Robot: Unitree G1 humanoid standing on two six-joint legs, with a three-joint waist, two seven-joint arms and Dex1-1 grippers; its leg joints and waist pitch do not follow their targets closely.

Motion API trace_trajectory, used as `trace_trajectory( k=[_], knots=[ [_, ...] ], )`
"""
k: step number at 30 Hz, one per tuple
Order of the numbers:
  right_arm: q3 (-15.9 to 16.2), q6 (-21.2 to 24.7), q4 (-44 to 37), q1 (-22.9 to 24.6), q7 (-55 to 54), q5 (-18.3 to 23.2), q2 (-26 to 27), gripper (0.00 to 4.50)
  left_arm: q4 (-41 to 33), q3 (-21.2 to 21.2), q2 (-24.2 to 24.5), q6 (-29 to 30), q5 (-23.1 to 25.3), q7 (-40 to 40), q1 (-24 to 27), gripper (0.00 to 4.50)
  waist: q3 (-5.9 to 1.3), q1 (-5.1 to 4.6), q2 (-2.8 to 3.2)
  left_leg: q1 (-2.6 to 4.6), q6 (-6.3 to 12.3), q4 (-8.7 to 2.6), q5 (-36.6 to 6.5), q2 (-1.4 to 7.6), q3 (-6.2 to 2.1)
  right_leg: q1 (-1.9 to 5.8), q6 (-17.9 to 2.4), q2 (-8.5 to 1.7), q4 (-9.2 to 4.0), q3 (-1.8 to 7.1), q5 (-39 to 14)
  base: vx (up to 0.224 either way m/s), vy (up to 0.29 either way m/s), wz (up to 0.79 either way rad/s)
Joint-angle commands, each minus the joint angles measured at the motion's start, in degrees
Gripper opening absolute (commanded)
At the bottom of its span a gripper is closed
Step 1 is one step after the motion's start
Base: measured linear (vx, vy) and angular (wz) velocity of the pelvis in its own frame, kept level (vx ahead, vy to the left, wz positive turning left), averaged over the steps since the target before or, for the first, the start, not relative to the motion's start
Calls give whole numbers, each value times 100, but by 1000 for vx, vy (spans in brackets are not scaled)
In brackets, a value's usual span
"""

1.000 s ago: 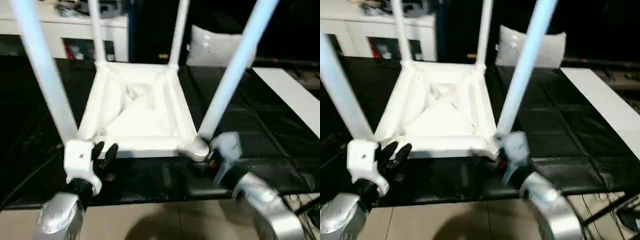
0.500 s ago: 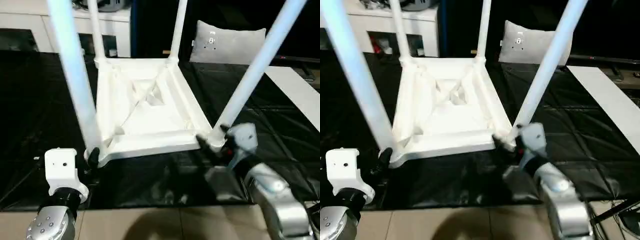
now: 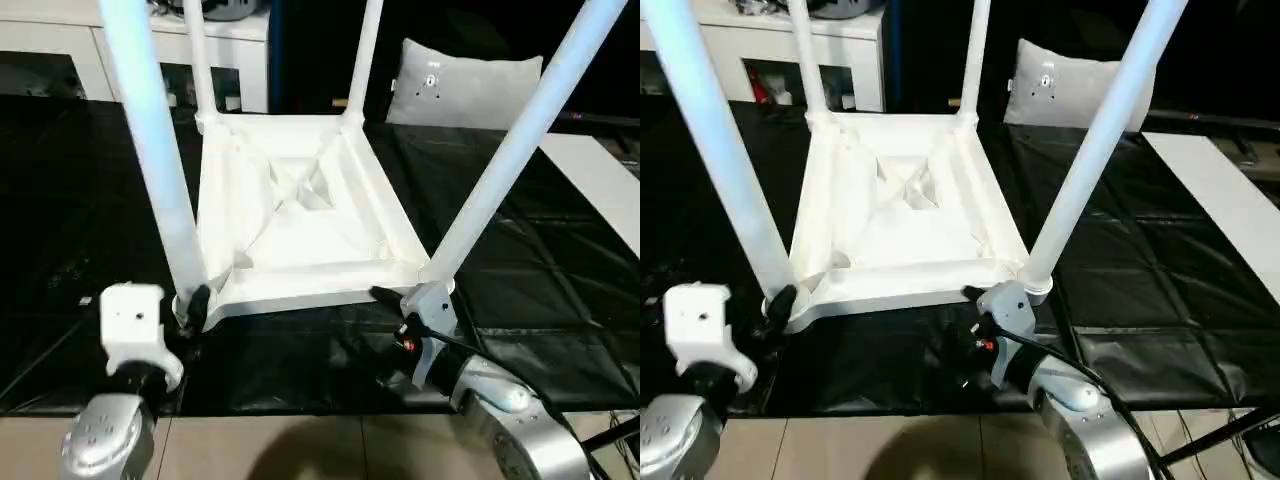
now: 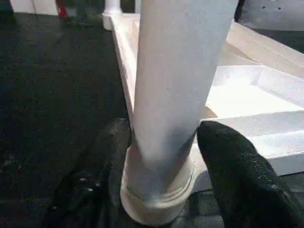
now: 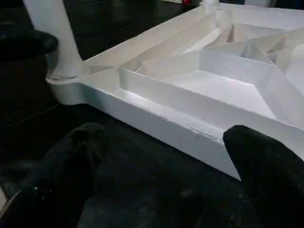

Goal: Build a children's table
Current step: Flip table

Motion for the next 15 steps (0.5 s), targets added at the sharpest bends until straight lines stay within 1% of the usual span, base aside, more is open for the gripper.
trace_trajectory(
  k=[1, 2, 3, 4, 6, 7, 8, 10, 13, 15],
  knots=[
    [35, 80, -72, -43, 63, 85, -46, 450, 121, 16, 22, -71, -86, -48, -105, 277, -199, 7, 104, -141, 234, -558, -1015, 240, -16, 295, -396, -343, -432, 414, -1876, 0, 0, 0],
    [104, 83, -66, -67, 134, 103, -53, 450, 273, 107, -33, -57, -143, 54, -254, 248, -209, 4, 103, -140, 222, -553, -989, 238, -12, 295, -419, -342, -419, 415, -1798, 0, 0, 0],
    [128, 64, -62, -76, 161, 108, -54, 450, 318, 144, -59, -51, -188, 83, -301, 239, -212, 6, 103, -140, 220, -549, -978, 233, -10, 294, -432, -341, -417, 415, -1777, 0, 0, 0],
    [141, 71, -59, -95, 171, 105, -44, 450, 366, 168, -59, -61, -218, 105, -346, 240, -221, 8, 95, -149, 225, -547, -925, 236, -14, 307, -464, -348, -407, 418, -1693, 0, 0, 0],
    [141, 83, -49, -115, 169, 103, -31, 450, 403, 173, -50, -76, -229, 110, -377, 228, -231, 17, 84, -161, 243, -542, -739, 246, -12, 318, -552, -354, -373, 428, -1490, 0, 0, 0],
    [140, 84, -39, -128, 169, 103, -23, 450, 446, 178, -44, -108, -244, 112, -401, 228, -230, 20, 96, -156, 247, -541, -727, 244, -10, 315, -570, -352, -370, 429, -1471, 0, 0, 0],
    [143, 52, -13, -145, 160, 82, -14, 450, 482, 179, -44, -138, -252, 113, -423, 216, -234, 19, 92, -152, 259, -537, -708, 244, -3, 312, -594, -348, -369, 430, -1436, 0, 0, 0],
    [158, -9, 64, -188, 121, 35, 23, 450, 570, 139, -24, -198, -284, 41, -472, 209, -228, 24, 92, -147, 254, -544, -759, 244, 3, 312, -600, -350, -375, 427, -1507, 0, 0, 0],
    [187, -35, 77, -202, 109, 16, 31, 450, 630, 121, -12, -227, -280, 23, -502, 201, -216, 28, 90, -138, 233, -550, -921, 240, 6, 301, -533, -354, -410, 426, -1760, 0, 0, 0],
    [222, -30, 58, -204, 100, 22, 43, 450, 704, 143, -33, -208, -333, 64, -568, 201, -215, 30, 87, -137, 222, -553, -956, 241, 2, 296, -495, -354, -417, 425, -1837, 0, 0, 0]
  ],
)
